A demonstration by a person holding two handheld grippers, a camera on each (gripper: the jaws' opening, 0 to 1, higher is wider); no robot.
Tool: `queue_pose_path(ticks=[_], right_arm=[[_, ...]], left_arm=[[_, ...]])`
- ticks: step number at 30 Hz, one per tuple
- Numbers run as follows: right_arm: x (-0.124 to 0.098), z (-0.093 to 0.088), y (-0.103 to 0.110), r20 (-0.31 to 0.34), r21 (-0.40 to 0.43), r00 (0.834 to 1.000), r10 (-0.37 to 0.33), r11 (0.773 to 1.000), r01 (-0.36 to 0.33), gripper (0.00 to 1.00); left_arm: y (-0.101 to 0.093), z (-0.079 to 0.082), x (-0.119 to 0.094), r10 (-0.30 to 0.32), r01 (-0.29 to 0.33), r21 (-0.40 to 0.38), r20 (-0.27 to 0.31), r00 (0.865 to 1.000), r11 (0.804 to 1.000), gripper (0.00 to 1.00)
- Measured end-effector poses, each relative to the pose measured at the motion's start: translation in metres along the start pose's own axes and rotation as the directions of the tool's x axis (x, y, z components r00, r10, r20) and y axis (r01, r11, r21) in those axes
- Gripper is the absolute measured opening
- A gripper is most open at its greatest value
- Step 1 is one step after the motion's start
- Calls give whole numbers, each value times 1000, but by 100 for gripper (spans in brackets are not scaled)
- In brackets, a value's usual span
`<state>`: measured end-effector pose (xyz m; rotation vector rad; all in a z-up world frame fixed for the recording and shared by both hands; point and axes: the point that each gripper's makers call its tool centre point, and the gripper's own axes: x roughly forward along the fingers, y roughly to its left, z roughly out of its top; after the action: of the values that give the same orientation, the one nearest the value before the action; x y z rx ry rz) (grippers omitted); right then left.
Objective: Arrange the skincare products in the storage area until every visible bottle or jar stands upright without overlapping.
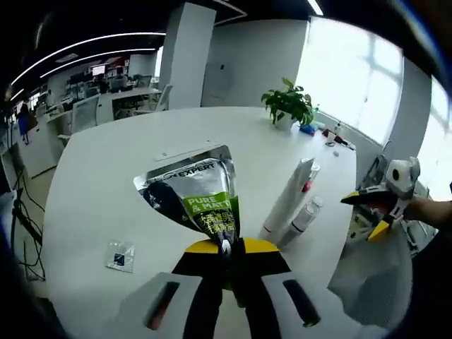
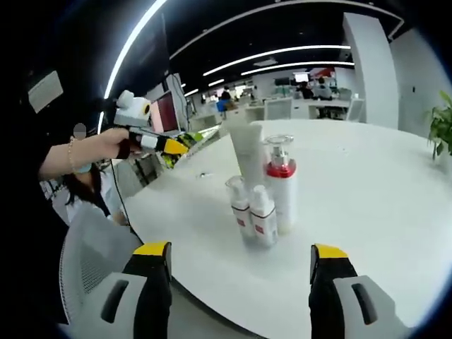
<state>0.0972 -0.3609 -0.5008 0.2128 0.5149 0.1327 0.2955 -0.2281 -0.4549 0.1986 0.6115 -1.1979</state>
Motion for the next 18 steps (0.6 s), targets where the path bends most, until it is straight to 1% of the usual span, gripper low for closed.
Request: queue_pose_path(ticks=[2,3,5,6,9,11,13,14,16,18], right_arm=[[-1,4,2,13,-3,1000,11,1000,-11,82],[-2,9,6,25,2,999,25,1000,-25,82],[-2,13,12,32,-1,998,47,999,-47,82],[-1,16,14,37,0,998,56,998,-56,81],[1,31,28,66,-6,993,98,995,-98,81],[4,38,34,85,-11,989,118,993,-118,80],[8,49,46,112,-3,980,162,987,-162,79],[10,52,51,121,10,977,178,984,-180,79],[15,59,64,150,28,963,226,972,-232,77],[20,62,75,155,48,955,252,964,-262,76]], left_arm=[[-4,3,-5,0,0,-19,21,1000,1000,6],[-10,5,-13,-10,11,-29,44,999,1000,6],[-16,6,-23,-10,11,-25,61,998,1000,6],[-20,5,-27,-7,8,-21,67,998,1000,6],[-29,3,-40,-7,9,-26,88,996,1000,6],[-30,0,-46,2,-1,-18,95,996,1000,6],[-40,-4,-54,0,0,-2,93,996,1000,6],[-41,-6,-55,-6,6,1,97,995,1000,6],[-52,-8,-62,-29,29,-5,113,993,1000,6],[-64,-10,-67,-58,58,0,127,990,998,6]])
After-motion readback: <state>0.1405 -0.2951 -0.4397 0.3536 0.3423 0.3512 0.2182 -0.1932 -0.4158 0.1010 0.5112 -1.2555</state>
